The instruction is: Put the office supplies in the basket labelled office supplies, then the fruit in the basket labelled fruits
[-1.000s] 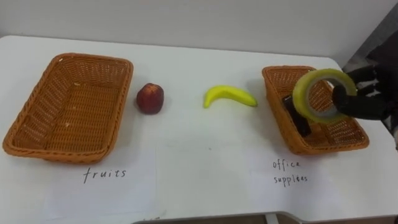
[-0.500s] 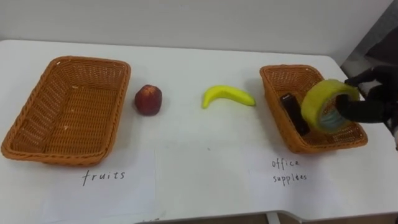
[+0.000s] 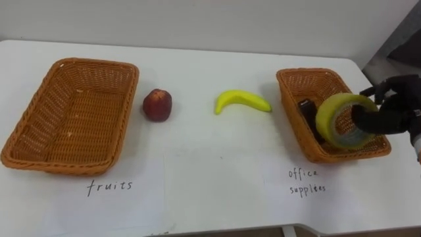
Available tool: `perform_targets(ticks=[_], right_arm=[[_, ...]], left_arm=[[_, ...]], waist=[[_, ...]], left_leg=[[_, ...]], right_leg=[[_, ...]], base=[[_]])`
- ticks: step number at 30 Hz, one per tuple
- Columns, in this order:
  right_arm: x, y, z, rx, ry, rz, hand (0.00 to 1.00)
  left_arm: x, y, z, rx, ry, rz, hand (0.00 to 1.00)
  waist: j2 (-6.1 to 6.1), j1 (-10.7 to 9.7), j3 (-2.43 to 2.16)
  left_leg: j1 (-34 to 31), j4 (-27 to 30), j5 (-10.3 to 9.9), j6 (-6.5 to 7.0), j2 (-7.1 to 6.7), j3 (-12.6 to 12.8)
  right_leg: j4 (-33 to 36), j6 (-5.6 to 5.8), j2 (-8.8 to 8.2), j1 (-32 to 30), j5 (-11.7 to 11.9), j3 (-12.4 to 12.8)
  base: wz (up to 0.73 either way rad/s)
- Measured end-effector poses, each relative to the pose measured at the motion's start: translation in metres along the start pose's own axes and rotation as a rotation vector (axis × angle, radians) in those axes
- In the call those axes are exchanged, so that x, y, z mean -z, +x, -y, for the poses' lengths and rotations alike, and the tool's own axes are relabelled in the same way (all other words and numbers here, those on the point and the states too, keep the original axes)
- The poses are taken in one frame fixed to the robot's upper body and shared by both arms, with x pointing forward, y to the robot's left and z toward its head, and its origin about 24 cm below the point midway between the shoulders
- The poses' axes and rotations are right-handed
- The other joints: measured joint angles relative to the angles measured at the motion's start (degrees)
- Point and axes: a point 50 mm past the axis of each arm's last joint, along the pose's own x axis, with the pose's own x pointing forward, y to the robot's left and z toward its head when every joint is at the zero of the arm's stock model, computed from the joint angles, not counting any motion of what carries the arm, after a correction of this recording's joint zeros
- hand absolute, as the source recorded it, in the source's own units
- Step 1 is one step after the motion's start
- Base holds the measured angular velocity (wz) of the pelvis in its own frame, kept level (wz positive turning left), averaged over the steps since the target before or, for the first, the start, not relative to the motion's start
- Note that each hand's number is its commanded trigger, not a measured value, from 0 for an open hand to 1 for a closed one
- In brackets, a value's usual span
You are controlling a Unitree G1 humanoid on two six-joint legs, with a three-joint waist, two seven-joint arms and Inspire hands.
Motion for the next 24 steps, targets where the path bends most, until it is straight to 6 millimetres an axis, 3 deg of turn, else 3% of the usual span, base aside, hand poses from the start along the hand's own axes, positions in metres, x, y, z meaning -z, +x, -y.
perform_targets(ticks=[24], right_arm=[[0.0000, 0.0000, -0.0003, -0.007, -0.012, 0.000, 0.00]], left_arm=[[-0.0010, 0.0003, 0.0001, 0.002, -0.002, 0.002, 0.00]], waist=[[-0.11, 0.0, -0.10]], left_leg=[[0.1, 0.0, 0.0, -0.08, 0.14, 0.1]], right_leg=[[0.0, -0.02, 0.08, 0.0, 0.0, -0.1]], base=[[0.00]])
